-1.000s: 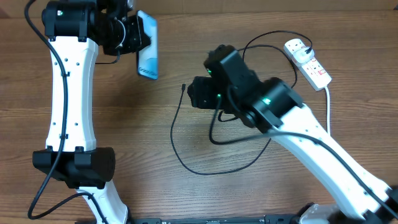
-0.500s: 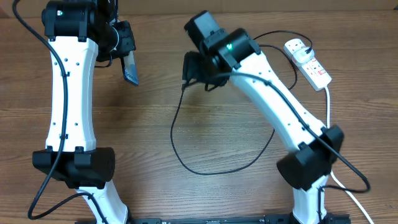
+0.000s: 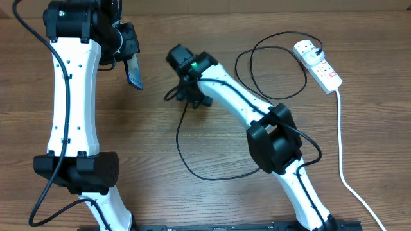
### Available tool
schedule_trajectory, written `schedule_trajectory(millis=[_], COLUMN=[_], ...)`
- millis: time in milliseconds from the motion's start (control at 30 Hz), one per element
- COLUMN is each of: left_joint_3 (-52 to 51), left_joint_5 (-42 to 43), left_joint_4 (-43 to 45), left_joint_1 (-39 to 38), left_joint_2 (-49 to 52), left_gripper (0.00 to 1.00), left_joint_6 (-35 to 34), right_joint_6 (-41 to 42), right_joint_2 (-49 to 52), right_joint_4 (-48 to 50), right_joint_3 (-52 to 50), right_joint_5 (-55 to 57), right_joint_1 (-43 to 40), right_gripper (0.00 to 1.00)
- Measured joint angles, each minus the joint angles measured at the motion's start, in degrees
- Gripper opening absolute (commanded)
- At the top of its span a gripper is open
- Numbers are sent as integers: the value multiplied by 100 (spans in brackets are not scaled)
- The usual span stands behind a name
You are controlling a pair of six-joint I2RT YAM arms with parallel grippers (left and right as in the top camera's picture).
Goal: Plug charger to phone and switch on socket
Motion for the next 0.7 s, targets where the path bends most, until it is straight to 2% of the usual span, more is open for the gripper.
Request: schedule_trajectory(millis=[100, 333, 700], left_joint_3=[0, 0, 0], left_joint_5=[0, 0, 2], left_joint_4=[0, 0, 0], left_joint_1=[0, 0, 0], left_joint_2=[0, 0, 0], left_gripper=[4, 4, 4], left_joint_6=[-2, -2, -4], right_joint_6=[46, 101, 114], right_joint_2=[2, 24, 313], right_joint_4=[256, 492, 713], right_joint_3=[0, 0, 0], right_joint_5=[42, 273, 763], right_joint_1=[63, 50, 52], right_gripper=[63, 52, 52])
